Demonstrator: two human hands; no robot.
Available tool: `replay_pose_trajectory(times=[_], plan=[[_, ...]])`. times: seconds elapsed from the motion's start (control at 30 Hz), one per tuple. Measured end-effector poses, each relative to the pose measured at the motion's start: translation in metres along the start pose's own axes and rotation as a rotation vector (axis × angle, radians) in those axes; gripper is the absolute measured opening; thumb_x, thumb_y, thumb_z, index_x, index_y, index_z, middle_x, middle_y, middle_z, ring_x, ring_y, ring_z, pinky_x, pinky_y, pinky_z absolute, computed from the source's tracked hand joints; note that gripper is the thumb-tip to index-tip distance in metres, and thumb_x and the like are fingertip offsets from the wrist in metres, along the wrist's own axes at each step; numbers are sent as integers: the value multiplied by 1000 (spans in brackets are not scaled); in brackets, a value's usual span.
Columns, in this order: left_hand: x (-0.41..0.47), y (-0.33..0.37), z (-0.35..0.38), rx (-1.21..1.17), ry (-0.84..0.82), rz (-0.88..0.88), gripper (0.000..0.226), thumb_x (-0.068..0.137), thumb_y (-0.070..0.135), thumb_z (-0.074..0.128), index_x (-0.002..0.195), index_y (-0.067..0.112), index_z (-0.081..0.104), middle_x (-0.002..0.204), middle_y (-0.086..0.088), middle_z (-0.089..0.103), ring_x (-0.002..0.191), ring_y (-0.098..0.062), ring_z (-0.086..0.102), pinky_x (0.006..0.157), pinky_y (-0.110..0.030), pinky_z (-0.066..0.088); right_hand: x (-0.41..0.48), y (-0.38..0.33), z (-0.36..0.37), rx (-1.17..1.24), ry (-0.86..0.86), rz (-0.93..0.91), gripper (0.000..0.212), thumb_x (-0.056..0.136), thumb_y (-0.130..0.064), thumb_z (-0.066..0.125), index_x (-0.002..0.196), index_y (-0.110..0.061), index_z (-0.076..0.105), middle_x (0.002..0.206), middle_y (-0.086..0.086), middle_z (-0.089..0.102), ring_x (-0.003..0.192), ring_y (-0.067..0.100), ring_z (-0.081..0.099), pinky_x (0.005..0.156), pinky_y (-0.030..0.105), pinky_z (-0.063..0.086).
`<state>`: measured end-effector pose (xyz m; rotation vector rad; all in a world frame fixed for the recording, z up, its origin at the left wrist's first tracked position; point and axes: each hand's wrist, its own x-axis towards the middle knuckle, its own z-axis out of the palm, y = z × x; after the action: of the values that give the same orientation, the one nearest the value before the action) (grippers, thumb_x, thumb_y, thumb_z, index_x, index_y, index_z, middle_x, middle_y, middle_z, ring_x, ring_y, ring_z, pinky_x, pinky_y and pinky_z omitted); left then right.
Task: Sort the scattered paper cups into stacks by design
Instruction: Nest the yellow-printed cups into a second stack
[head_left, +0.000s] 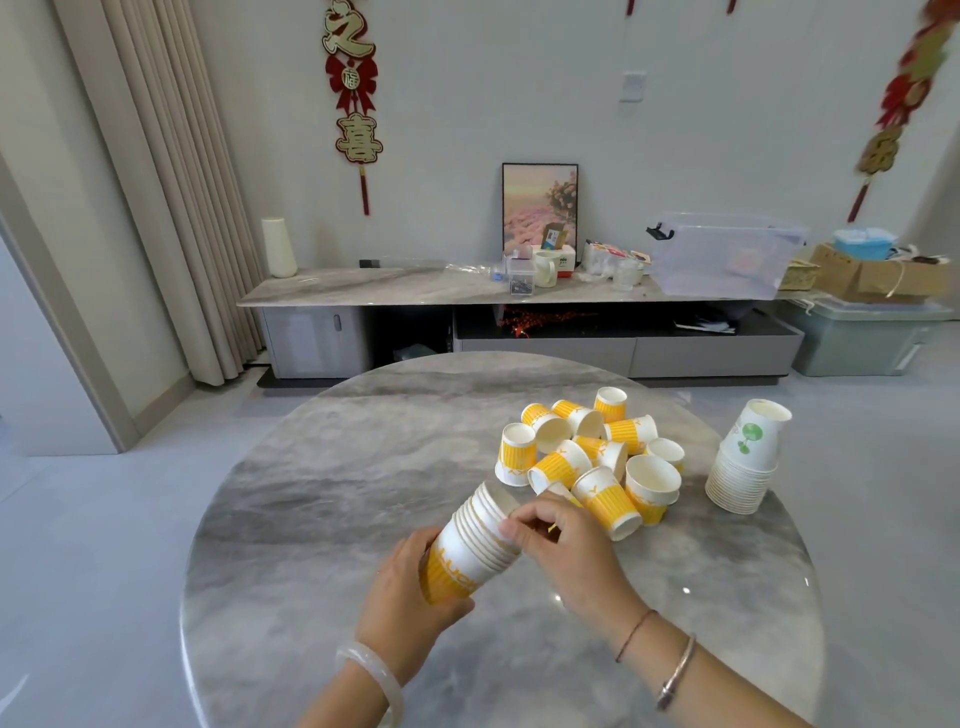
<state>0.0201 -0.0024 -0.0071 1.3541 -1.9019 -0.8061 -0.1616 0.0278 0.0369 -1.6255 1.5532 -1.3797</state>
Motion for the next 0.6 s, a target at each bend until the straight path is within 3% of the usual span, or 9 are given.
replay_pose_trajectory(times=[0.1, 0.2, 0.3, 0.4, 0.47, 0.6], plan=[[-2, -1, 2, 11, -13, -10, 64, 55, 20, 83, 110, 29, 53, 99, 11, 58, 94, -12, 56, 76, -21, 42, -4, 8, 6, -7, -96, 26, 14, 80, -18, 72, 68, -20, 67, 65, -8, 52, 63, 6, 46, 62, 16, 37], [-3, -4, 1, -10, -3, -44, 65, 56, 18, 83, 113, 28, 54, 103, 10, 59, 95, -10, 56, 73, -17, 41, 13, 18, -3, 5, -84, 75, 15, 87, -24, 63, 75, -20, 71, 74, -6, 63, 66, 0, 52, 68, 16, 42], [-2, -5, 1, -5, 6, -64, 64, 56, 19, 82, 112, 29, 54, 101, 12, 58, 93, -10, 56, 69, -14, 38, 48, 42, -23, -383, -38, 48, 18, 90, -23, 59, 100, -13, 69, 103, 4, 67, 75, 4, 54, 77, 25, 42], [1, -7, 2, 9, 7, -69, 64, 54, 22, 82, 111, 29, 55, 101, 13, 58, 94, -9, 55, 69, -10, 36, 78, 66, -32, -770, -256, 77, 34, 92, -30, 53, 124, -20, 56, 130, -2, 55, 113, 18, 56, 91, 32, 44], [5, -9, 2, 13, 7, -75, 65, 54, 23, 82, 112, 31, 53, 101, 15, 56, 96, -8, 54, 68, -6, 34, 90, 76, -28, -883, -366, 92, 39, 92, -31, 50, 130, -23, 50, 138, -3, 50, 122, 22, 51, 94, 34, 44], [10, -12, 4, 13, -2, -78, 65, 55, 24, 82, 112, 32, 52, 100, 17, 55, 96, -7, 54, 67, -5, 34, 100, 91, -20, -1028, -481, 86, 39, 92, -34, 49, 129, -24, 49, 136, -2, 52, 122, 24, 51, 95, 35, 43]])
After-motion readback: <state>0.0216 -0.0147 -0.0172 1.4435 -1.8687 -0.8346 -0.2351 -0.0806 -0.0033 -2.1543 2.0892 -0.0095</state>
